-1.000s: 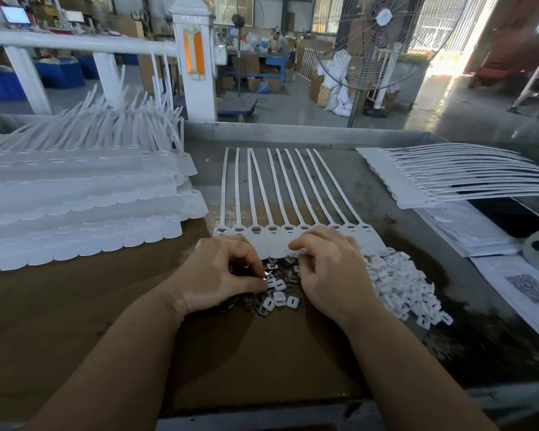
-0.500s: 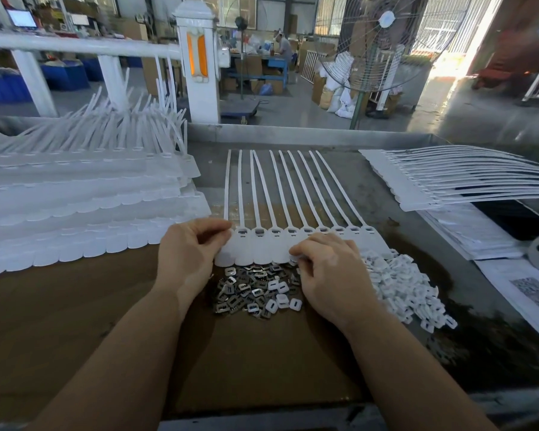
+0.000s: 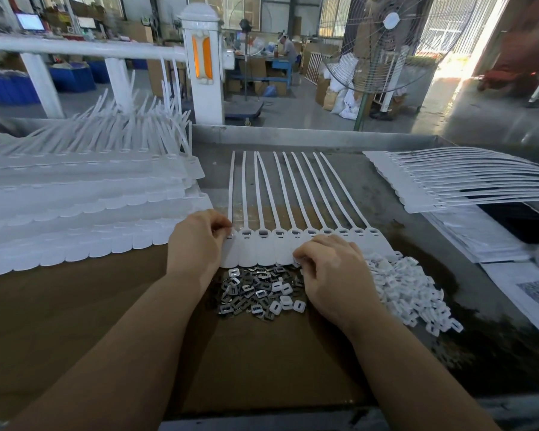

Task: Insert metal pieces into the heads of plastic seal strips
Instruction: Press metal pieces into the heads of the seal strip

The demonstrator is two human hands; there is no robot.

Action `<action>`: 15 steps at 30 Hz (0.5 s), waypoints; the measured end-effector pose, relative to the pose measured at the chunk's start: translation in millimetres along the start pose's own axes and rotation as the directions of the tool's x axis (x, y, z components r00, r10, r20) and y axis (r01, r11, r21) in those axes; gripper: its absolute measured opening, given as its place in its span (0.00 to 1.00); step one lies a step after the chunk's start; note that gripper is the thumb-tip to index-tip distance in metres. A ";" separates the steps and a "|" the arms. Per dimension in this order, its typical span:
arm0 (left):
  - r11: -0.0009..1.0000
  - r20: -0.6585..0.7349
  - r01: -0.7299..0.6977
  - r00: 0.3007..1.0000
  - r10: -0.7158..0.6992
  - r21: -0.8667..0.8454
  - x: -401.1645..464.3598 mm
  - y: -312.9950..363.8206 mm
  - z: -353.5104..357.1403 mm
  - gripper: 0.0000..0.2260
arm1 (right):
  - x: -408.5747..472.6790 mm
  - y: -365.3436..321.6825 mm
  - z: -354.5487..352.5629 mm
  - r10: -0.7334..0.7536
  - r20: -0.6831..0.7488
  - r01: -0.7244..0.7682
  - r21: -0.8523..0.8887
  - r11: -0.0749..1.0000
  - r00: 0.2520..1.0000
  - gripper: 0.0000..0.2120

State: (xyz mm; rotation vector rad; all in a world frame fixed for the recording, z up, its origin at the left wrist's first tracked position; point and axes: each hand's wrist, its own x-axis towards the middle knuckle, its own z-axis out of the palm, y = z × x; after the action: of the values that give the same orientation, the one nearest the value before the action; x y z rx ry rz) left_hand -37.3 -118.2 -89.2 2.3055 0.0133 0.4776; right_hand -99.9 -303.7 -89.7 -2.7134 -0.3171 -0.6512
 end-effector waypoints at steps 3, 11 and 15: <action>1.000 -0.030 0.006 1.000 -0.005 0.027 0.1 0.3 0.6 0.06 | -0.6 -0.6 -0.5 0.001 -0.003 -0.001 0.004 1.000 1.000 0.07; 0.978 0.004 -0.099 0.995 0.100 0.184 -3.1 1.4 2.0 0.08 | -2.5 -0.6 -0.9 -0.004 -0.016 0.005 0.020 1.000 1.000 0.06; 0.973 0.012 -0.122 0.992 0.122 0.197 -4.8 0.8 2.3 0.08 | -1.9 -0.4 -0.8 -0.011 -0.009 0.012 0.025 1.000 1.000 0.07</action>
State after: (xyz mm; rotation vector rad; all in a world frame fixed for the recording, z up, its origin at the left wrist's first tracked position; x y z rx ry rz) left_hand -41.0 -121.1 -91.7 2.5118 -0.0853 0.5606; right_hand -102.0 -303.9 -89.9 -2.6863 -0.3365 -0.6579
